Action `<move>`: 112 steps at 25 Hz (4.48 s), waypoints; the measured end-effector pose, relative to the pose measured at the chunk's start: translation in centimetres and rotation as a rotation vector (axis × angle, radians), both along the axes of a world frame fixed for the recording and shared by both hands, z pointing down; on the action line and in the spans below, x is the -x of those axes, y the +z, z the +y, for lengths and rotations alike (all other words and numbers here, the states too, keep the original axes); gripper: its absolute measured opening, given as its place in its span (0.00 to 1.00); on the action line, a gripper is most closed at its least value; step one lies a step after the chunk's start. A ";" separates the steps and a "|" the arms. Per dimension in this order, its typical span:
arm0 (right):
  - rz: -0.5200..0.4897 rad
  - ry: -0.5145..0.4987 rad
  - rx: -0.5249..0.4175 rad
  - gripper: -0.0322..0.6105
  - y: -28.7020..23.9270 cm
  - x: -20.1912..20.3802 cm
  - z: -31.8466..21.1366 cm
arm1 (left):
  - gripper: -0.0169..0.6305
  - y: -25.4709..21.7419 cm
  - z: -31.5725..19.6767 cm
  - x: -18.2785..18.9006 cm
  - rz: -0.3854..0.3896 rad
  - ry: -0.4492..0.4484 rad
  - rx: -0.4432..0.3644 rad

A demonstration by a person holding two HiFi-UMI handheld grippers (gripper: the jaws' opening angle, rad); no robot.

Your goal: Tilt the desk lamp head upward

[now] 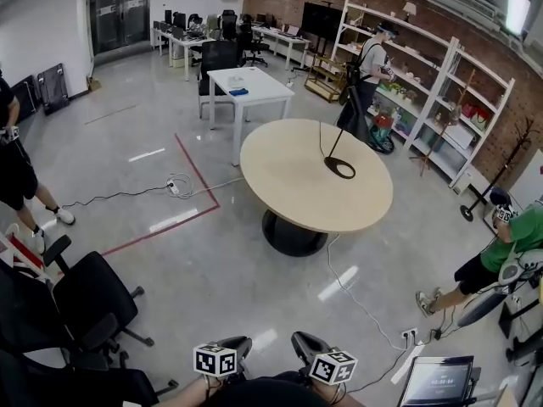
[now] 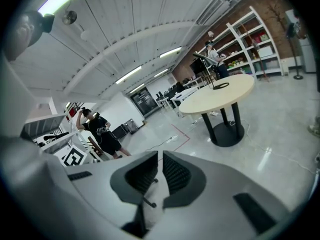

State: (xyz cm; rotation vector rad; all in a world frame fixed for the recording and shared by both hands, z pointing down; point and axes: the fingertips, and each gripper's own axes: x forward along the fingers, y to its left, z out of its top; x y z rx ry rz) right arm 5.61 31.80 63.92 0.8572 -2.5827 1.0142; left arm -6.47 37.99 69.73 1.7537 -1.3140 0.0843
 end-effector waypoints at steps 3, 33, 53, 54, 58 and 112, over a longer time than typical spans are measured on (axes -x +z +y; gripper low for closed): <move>0.014 0.022 0.010 0.10 0.1 -0.2 -0.7 | 0.11 0.4 -0.4 -0.2 0.018 0.021 0.018; -0.088 -0.113 0.039 0.10 0.3 3.4 -25.6 | 0.11 -1.3 -22.9 2.0 -0.096 -0.094 0.036; -0.149 0.180 0.073 0.10 1.0 -3.9 -36.5 | 0.11 -1.8 -35.6 -2.2 -0.125 0.125 0.007; -0.146 0.194 0.067 0.10 0.8 -4.1 -37.1 | 0.11 -1.9 -36.3 -2.2 -0.122 0.135 0.003; -0.126 0.242 0.034 0.10 0.1 -4.3 -39.8 | 0.11 -2.2 -39.3 -1.9 -0.092 0.163 -0.008; -0.159 0.426 -0.064 0.10 -3.2 -1.6 -68.2 | 0.11 -5.1 -68.1 3.8 -0.060 0.241 -0.106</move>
